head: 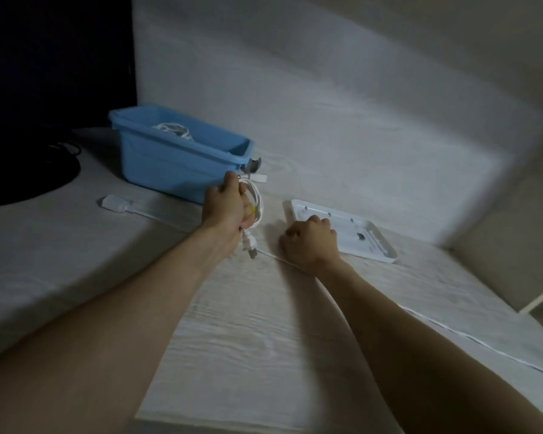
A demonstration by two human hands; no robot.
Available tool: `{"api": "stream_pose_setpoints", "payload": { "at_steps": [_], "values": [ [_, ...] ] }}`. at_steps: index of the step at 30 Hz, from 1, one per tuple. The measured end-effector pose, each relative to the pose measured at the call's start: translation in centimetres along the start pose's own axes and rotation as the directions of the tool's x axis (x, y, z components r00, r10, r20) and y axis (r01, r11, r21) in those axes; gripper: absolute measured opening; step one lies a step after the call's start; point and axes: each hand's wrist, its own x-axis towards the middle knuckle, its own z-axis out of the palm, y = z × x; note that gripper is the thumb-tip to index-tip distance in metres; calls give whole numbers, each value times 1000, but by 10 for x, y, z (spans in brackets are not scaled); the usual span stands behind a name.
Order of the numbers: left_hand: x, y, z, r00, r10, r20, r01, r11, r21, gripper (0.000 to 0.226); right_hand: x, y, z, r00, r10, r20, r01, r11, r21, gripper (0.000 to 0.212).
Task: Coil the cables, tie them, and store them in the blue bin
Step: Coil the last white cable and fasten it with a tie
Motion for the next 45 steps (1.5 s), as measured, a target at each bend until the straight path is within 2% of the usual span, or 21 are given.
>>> {"api": "stream_pose_setpoints", "payload": {
  "at_steps": [2, 4, 5, 7, 8, 9, 10, 14, 18, 22, 24, 26, 29, 33, 37, 40, 42, 45],
  "values": [
    [-1, 2, 1, 999, 22, 24, -22, 1000, -13, 42, 2, -2, 7, 993, -74, -97, 81, 995, 66, 24],
    [-1, 2, 2, 999, 42, 33, -42, 999, -7, 44, 2, -7, 8, 973, -65, -222, 139, 932, 334, 21],
    [-2, -1, 3, 999, 43, 24, -43, 999, -5, 45, -3, -10, 6, 970, -24, -244, 146, 854, 499, 23],
    [2, -3, 4, 998, 61, 12, -61, 998, -4, 46, -13, -24, -5, 969, 70, -236, 153, 580, 800, 24],
    [2, -3, 5, 998, 61, 21, -61, 998, -5, 48, -19, -30, -10, 973, 93, -210, 153, 416, 896, 23],
    [3, -4, 5, 997, 60, 43, -61, 998, 5, 49, -23, -35, -13, 975, 106, -195, 155, 301, 941, 23],
    [1, -4, 5, 995, 62, 73, -65, 997, 29, 50, -28, -37, -15, 974, 112, -198, 167, 245, 955, 24],
    [-9, -10, 4, 954, 99, 282, -189, 931, 312, 51, -36, -40, -12, 969, 121, -214, 187, 202, 961, 30],
    [-20, -15, 6, 889, 172, 424, -399, 746, 534, 38, -41, -36, -20, 986, 75, -151, 139, 152, 979, 38],
    [-25, -17, 8, 833, 238, 499, -525, 622, 581, 21, -43, -32, -20, 992, 24, -122, 119, 111, 987, 45],
    [-28, -21, 7, 836, 281, 471, -539, 577, 613, 17, -44, -28, -20, 993, 15, -119, 116, 145, 983, 48],
    [-29, -25, 6, 859, 282, 428, -509, 567, 647, 21, -46, -25, -21, 997, -3, -83, 82, 180, 980, 47],
    [-27, -26, 4, 864, 262, 430, -498, 575, 649, 30, -49, -25, -25, 1000, -7, -13, 14, 152, 988, 38],
    [-29, -22, 2, 786, 310, 534, -617, 431, 659, 27, -51, -23, -31, 1000, 11, 6, -8, 164, 986, 31],
    [-25, -20, 0, 790, 271, 550, -613, 396, 684, 29, -52, -19, -35, 994, 90, 57, -66, 104, 992, 30],
    [-24, -18, 1, 812, 190, 552, -576, 422, 700, 24, -51, -17, -33, 986, 137, 91, -97, 42, 994, 27],
    [-27, -13, 1, 803, 179, 569, -582, 443, 682, 24, -49, -17, -34, 986, 88, 138, -138, -9, 990, 23],
    [-28, -8, 1, 800, 145, 582, -581, 431, 690, 33, -49, -17, -34, 983, -74, 168, -172, -49, 984, 25]
  ]
}}
